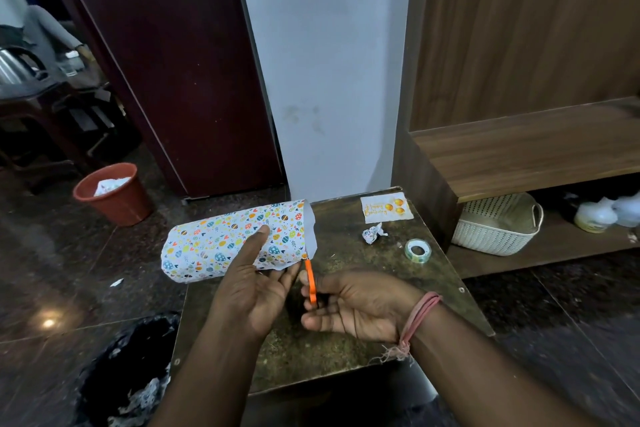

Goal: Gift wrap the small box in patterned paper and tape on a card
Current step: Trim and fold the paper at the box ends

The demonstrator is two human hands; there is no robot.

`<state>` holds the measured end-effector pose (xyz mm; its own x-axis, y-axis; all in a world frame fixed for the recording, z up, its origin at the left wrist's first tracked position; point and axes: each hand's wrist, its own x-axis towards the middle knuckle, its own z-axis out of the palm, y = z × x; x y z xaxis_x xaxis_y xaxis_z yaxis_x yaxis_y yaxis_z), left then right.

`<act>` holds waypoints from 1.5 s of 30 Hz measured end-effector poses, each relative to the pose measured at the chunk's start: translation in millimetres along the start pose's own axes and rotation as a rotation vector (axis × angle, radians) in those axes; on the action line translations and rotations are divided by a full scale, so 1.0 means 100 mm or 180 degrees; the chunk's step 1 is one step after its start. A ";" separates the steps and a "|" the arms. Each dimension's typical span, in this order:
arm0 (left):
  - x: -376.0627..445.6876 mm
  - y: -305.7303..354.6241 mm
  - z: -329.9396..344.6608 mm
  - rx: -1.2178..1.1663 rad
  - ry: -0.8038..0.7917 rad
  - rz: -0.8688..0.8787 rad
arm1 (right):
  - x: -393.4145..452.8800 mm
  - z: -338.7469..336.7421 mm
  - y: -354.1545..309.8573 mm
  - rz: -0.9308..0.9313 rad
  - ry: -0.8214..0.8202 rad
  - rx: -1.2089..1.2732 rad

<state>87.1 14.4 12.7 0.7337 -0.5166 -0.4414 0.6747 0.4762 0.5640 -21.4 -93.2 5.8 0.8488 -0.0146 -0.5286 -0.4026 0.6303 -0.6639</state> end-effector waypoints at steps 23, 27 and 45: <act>-0.04 -0.10 0.00 0.0038 0.0037 -0.0185 | 0.01 -0.08 -0.04 -0.0036 0.0275 -0.0149; -0.03 -0.11 0.00 0.0088 0.0016 -0.0171 | 0.01 -0.10 -0.06 -0.0008 0.0259 -0.0222; -0.05 -0.10 0.02 0.0104 0.0014 -0.0297 | 0.04 -0.14 -0.04 -0.0151 0.0231 -0.0169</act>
<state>76.6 11.3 10.5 0.6680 -0.5546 -0.4961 0.7372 0.4027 0.5425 -20.6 -106.5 -0.8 0.8411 -0.1009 -0.5314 -0.3817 0.5855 -0.7152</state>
